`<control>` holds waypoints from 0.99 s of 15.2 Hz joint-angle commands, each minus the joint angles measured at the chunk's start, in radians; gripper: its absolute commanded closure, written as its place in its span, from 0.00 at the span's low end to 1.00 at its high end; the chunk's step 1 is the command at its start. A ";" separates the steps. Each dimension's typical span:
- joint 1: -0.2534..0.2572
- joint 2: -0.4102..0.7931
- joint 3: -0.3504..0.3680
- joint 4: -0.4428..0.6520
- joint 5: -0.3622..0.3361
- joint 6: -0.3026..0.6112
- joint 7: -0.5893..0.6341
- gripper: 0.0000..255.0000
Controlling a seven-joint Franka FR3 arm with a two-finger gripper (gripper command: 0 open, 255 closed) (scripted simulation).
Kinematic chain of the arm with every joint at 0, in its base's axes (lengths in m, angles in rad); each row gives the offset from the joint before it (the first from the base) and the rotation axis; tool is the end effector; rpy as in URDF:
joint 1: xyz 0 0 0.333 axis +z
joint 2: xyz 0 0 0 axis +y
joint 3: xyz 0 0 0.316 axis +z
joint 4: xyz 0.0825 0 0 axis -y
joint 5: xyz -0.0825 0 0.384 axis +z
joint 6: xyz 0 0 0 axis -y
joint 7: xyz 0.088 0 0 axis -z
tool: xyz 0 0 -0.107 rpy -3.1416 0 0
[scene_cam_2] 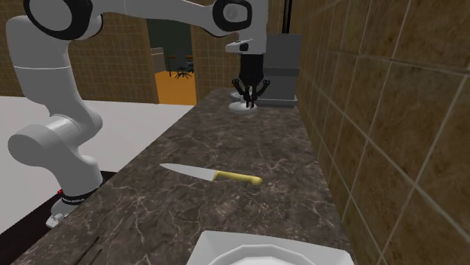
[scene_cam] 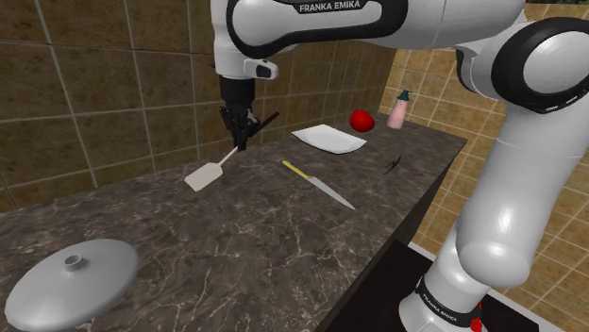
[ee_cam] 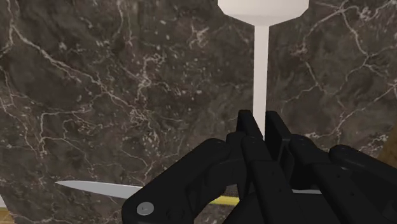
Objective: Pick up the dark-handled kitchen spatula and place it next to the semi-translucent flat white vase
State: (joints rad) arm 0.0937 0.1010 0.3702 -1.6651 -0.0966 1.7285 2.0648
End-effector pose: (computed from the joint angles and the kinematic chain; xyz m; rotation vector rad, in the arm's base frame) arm 0.5347 0.2481 0.5392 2.1717 -2.2037 0.0723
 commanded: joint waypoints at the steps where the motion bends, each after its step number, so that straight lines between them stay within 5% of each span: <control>1: 0.020 -0.030 0.018 -0.027 0.011 -0.003 0.038 1.00; 6: 0.075 -0.065 0.069 -0.068 0.026 -0.002 0.142 1.00; 15: 0.075 -0.058 0.068 -0.181 0.021 0.117 0.151 1.00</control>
State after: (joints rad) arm 0.1680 0.0420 0.4384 -1.8313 -0.0746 1.8296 2.2136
